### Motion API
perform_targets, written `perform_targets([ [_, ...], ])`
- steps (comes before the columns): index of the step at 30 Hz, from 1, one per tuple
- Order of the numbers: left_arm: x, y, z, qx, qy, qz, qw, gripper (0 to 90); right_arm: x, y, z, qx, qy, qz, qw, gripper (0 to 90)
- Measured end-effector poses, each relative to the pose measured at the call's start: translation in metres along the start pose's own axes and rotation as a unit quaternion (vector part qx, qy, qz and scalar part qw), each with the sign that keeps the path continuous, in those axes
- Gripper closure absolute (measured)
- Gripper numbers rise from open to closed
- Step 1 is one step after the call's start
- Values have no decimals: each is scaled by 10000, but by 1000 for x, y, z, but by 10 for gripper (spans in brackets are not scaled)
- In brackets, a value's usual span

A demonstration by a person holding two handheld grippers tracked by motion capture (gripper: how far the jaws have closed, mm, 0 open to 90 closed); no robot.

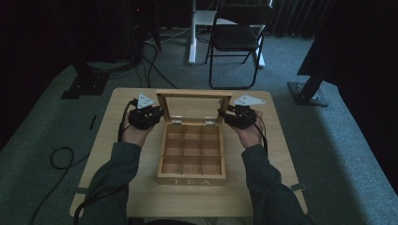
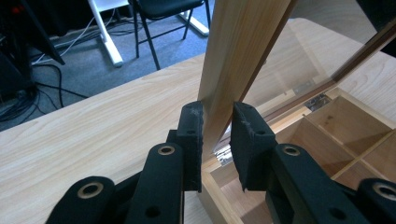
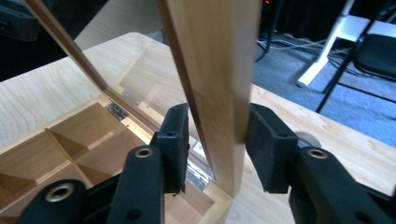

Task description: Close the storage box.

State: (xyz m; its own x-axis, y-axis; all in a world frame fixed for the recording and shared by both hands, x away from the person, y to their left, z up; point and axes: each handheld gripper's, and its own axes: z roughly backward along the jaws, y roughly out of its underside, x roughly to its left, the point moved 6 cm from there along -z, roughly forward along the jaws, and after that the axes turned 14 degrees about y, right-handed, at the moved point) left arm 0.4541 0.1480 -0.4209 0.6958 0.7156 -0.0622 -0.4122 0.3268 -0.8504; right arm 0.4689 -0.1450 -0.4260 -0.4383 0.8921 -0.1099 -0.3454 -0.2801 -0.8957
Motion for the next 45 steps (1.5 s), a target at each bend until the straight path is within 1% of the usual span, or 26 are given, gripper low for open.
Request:
perform_targets([
  [1,0,0,0,8,-7,-8,10000,747,-1,2,2,5,-28,-80,10000,614],
  [3,-1,0,1,10,-30,-19,10000,753,-2,5,5,42,-52,-140,9999,634],
  [5,-2,1,1,4,-35,-10,10000,753,-3,8,8,50,2,-118,9999,655],
  [9,-3,3,3,31,-22,-36,10000,754,-3,9,14,10,20,-97,10000,695],
  [12,-5,4,4,25,-40,-38,10000,755,-1,8,17,4,79,14,10000,727],
  [16,-6,5,5,17,-38,-57,10000,756,3,8,21,59,300,288,9991,743],
  [18,-7,6,6,31,-34,-67,10000,756,4,8,22,58,353,361,9987,752],
  [24,-10,8,9,-22,-34,-49,10000,755,5,9,28,63,324,351,9988,777],
  [29,-13,10,11,-69,-12,-42,10000,754,6,10,33,57,309,404,9987,780],
  [35,-16,13,13,-37,-10,-35,10000,745,9,12,36,59,307,352,9989,777],
  [45,-20,20,15,-35,82,30,10000,741,13,19,42,76,255,277,9993,776],
])
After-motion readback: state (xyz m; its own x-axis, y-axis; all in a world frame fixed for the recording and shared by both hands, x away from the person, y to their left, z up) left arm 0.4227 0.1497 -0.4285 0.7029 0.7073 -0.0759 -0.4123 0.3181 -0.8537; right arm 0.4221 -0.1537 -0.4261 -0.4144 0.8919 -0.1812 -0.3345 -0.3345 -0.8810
